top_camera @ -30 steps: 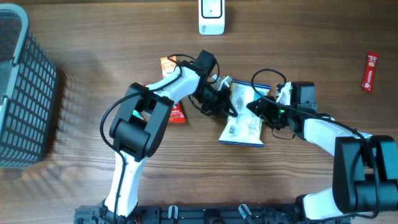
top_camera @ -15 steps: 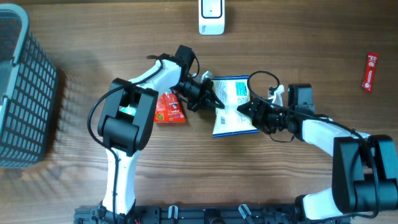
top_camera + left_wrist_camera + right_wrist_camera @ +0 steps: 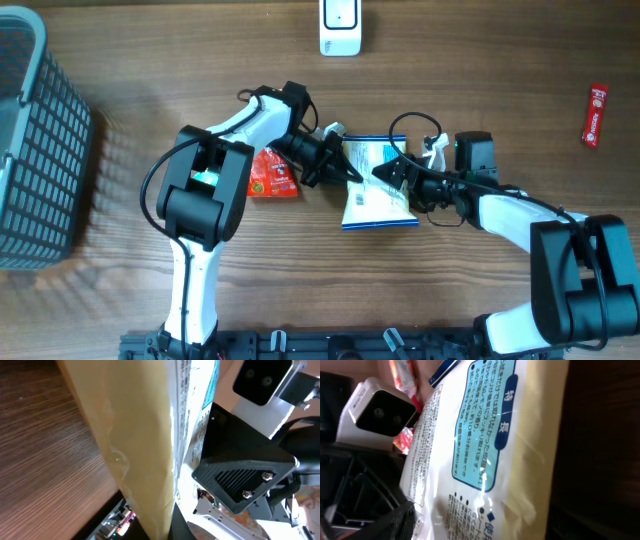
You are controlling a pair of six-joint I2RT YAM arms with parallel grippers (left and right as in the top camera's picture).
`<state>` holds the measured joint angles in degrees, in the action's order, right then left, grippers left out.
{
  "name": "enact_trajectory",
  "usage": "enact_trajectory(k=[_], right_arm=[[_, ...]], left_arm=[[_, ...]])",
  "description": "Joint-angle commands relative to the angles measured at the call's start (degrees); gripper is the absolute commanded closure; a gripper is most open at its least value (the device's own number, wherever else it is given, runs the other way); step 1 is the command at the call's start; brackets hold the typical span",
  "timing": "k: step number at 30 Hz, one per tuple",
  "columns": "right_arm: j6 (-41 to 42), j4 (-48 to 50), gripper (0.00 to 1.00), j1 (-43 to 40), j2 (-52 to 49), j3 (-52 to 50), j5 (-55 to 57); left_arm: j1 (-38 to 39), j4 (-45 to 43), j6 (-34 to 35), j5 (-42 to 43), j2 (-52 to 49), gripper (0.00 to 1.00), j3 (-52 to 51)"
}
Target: Scan the item barcode
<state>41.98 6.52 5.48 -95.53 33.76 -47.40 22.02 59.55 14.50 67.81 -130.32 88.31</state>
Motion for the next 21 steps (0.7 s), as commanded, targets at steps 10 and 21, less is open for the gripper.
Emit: enact_trajectory(k=[10, 21], right_arm=[[5.0, 2.0, 0.34, 0.2, -0.7, -0.6, -9.8], [6.0, 5.0, 0.71, 0.2, -0.7, -0.6, -9.2]], left_arm=[[-0.4, 1.0, -4.7, 3.3, -0.8, 0.96, -0.1], [-0.4, 5.7, -10.4, 2.9, -0.8, 0.96, -0.1]])
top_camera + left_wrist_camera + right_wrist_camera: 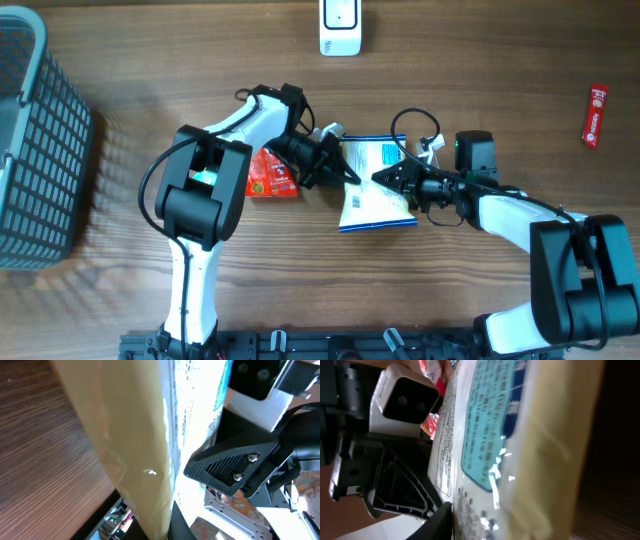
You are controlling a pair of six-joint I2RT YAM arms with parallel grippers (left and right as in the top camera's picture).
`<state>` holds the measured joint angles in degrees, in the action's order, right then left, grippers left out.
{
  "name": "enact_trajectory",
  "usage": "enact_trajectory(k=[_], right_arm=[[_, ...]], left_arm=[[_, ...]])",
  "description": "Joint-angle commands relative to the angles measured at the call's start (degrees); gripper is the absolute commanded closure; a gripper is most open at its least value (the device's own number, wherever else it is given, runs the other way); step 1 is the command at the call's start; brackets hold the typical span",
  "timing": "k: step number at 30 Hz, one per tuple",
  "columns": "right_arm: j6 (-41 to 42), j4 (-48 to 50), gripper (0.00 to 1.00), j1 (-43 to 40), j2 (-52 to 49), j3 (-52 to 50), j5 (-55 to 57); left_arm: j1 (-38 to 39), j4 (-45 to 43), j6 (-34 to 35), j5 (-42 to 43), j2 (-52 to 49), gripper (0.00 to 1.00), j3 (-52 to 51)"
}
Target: Scan the item barcode
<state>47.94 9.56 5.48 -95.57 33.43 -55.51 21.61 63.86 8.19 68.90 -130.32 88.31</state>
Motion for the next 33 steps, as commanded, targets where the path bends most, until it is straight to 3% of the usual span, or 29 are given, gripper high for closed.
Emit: enact_trajectory(k=[1, 6, 10, 14, 16, 19, 22, 24, 29, 33], right_arm=[[0.0, 2.8, 0.73, 0.2, -0.7, -0.3, -0.6], [-1.6, 6.4, 0.75, 0.2, -0.7, -0.3, 0.3], [-4.6, 8.0, 0.66, 0.2, -0.7, -0.3, 1.6], [-6.2, 8.0, 0.81, 0.2, -0.7, -0.3, 1.8], [-6.4, 8.0, 0.96, 0.2, -0.7, -0.3, 1.9], [-7.0, 9.2, 0.96, 0.2, -0.7, -0.3, 1.8], [-6.9, 10.8, 0.96, 0.2, -0.6, -0.3, 0.9], [-6.9, 13.2, 0.96, 0.2, -0.6, -0.3, -1.0], [-8.0, 21.2, 0.96, 0.2, -0.5, -0.3, -2.2], [-10.3, 24.5, 0.96, 0.1, -0.5, -0.3, -1.7]], left_arm=[[0.0, 1.8, -4.7, 1.0, -0.8, 0.96, -0.1], [0.0, 3.1, -4.8, -3.5, -0.8, 0.96, -0.1], [0.0, 3.3, -4.8, -4.3, -0.8, 0.96, -0.1], [0.0, 3.2, -5.0, -6.2, -0.8, 0.96, -0.1], [0.0, 3.2, -5.0, -9.6, -0.8, 0.94, -0.1], [0.0, 3.3, -5.0, -13.4, -0.8, 0.90, -0.1], [-0.3, 3.2, -5.0, -13.7, -0.8, 0.71, -0.1], [-0.9, 3.3, -5.0, -13.7, -0.8, 0.67, -0.1], [-5.6, 6.7, -5.4, -13.7, -0.3, 0.70, 1.2], [-11.0, 12.5, -11.0, -13.7, 1.8, 0.70, 4.3]])
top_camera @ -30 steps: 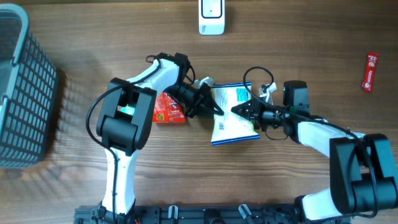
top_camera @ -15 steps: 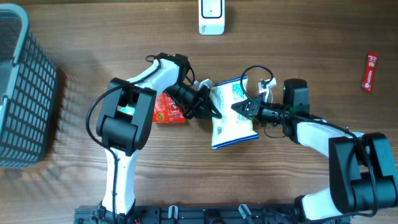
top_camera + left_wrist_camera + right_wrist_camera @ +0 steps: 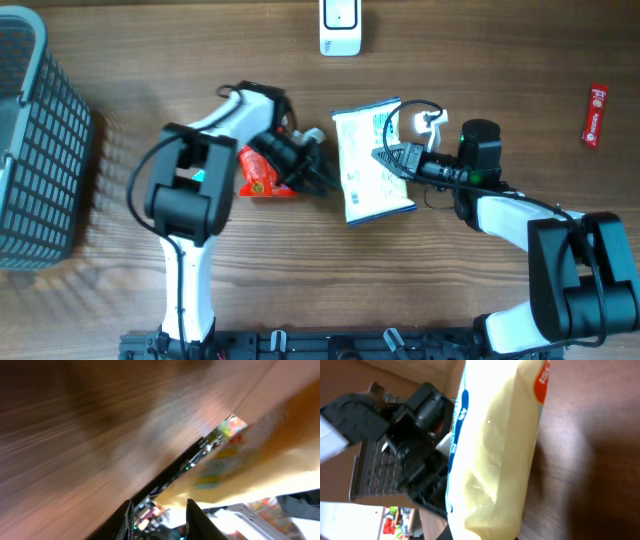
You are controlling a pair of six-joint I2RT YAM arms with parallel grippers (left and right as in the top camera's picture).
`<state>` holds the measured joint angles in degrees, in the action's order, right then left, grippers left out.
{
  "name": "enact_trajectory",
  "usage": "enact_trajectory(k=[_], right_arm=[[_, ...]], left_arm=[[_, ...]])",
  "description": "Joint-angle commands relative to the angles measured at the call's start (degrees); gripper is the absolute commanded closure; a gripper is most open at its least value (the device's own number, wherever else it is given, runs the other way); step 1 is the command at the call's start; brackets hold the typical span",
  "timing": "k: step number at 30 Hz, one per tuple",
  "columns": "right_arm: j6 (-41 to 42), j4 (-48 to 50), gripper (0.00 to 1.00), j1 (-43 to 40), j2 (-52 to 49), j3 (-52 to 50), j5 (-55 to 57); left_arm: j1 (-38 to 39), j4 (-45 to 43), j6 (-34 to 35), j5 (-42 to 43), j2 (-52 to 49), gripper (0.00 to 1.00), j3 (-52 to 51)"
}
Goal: Scan the item barcode
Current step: 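Open the left gripper and retract the left arm toward the basket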
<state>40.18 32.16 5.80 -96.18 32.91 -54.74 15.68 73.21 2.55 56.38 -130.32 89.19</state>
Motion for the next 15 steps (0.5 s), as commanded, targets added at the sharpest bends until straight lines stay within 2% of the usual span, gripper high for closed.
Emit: enact_trajectory(k=[1, 5, 9, 11, 12, 13, 14, 15], right_arm=[[-2.5, 2.4, 0.96, -0.2, 0.1, 0.3, -2.4], [0.7, 6.1, 0.96, -0.2, 0.1, 0.3, -2.3], [10.8, 13.6, 0.96, -0.6, 0.1, 0.3, -1.0], [15.0, 19.3, 0.96, -0.6, 0.1, 0.3, -0.7], [15.6, 21.0, 0.96, -0.6, 0.1, 0.3, -0.7], [15.7, 22.9, 0.96, -0.6, 0.1, 0.5, -0.7], [15.3, 23.9, 0.96, -0.5, 0.1, 0.8, -0.6], [15.3, 24.2, 0.96, -0.6, 0.1, 1.2, -0.1]], left_arm=[[-6.3, 4.5, -6.6, -1.2, 2.7, 0.69, 4.2], [-10.7, 6.3, -8.5, -1.4, 8.0, 0.67, 6.1], [-15.2, 5.0, -8.5, -1.4, 13.7, 0.67, 6.9], [-17.6, 4.4, -8.5, -1.4, 16.2, 0.63, 6.9], [-18.6, 4.4, -8.5, -1.4, 17.2, 0.58, 6.9], [-19.5, 4.5, -8.5, -1.5, 18.1, 0.48, 6.9], [-20.4, 4.6, -8.5, -1.9, 18.8, 0.32, 6.9], [-21.0, 4.6, -8.5, -2.8, 19.4, 0.21, 6.9]])
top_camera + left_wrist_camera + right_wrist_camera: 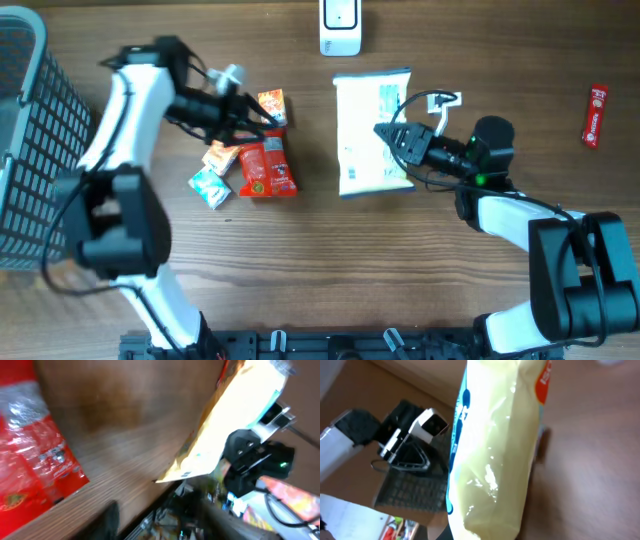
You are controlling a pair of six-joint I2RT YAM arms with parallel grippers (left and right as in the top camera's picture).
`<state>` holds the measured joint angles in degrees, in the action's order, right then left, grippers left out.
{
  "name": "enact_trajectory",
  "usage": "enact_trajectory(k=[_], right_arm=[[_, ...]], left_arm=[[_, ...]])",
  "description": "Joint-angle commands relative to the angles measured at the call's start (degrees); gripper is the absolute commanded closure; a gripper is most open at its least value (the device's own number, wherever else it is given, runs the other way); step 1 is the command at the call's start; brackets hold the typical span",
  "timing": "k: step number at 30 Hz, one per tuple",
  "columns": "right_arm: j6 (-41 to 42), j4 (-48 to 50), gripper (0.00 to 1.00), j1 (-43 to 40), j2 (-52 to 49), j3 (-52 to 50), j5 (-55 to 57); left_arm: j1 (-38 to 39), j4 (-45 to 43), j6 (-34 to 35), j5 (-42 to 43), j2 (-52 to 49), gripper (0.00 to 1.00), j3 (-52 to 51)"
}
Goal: Scan the item barcode
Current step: 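Open the left gripper and retract the left arm toward the basket, then lift the cream bag with the right gripper up toward the scanner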
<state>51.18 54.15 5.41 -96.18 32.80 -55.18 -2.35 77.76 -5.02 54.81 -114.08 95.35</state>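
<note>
The item is a white bag with blue print (368, 135); in the overhead view it is below the white scanner (340, 26). My right gripper (388, 133) is shut on the bag's right edge. In the right wrist view the bag's pale yellow side (495, 445) fills the middle, and the fingers are hidden behind it. My left gripper (266, 117) is off to the left over some small snack packets, well apart from the bag. The blurred left wrist view shows its dark fingers (108, 519) apart with nothing between them, and the bag (235, 415) far off.
A red packet (266, 170) and three small snack packets (222, 156) lie left of the bag. A grey mesh basket (35, 140) stands at the table's left edge. A red bar (596, 113) lies at the far right.
My left arm has swung away to the left, from beside the bag's left edge to over the small packets. The bag, still in my right gripper, sits slightly nearer the scanner.
At first both grippers held the bag between them at mid-table, the left on its left edge and the right on its right edge. Then the left gripper was off the bag, open beside it. Now the right gripper alone holds the bag below the scanner.
</note>
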Motion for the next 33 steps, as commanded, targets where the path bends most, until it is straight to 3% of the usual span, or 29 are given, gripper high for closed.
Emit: enact_trajectory(k=[1, 2, 11, 18, 26, 33], right_arm=[[4.3, 2.2, 0.96, -0.2, 0.1, 1.6, 1.4], [4.3, 2.2, 0.96, -0.2, 0.1, 1.9, 2.4], [4.6, 2.4, 0.96, -0.2, 0.1, 4.6, 4.5], [4.3, 2.4, 0.96, -0.1, 0.1, 7.3, 3.2], [3.9, 3.0, 0.96, -0.1, 0.1, 9.0, 11.0], [-3.4, 5.6, 0.96, 0.2, 0.1, 9.2, 13.4]], left_arm=[[-3.4, 0.1, -0.9, -2.5, 3.5, 0.06, 0.7], [-3.7, 0.1, -0.9, -4.2, 3.8, 0.00, 0.7], [-3.9, -2.9, -0.6, -17.8, 3.8, 0.00, 0.7], [-3.9, -6.8, -0.6, -18.3, 3.8, 0.00, 0.7], [-3.9, -7.1, -0.6, -18.3, 3.8, 0.00, 0.7], [-3.9, -7.1, -0.6, -18.3, 3.8, 0.00, 0.7]])
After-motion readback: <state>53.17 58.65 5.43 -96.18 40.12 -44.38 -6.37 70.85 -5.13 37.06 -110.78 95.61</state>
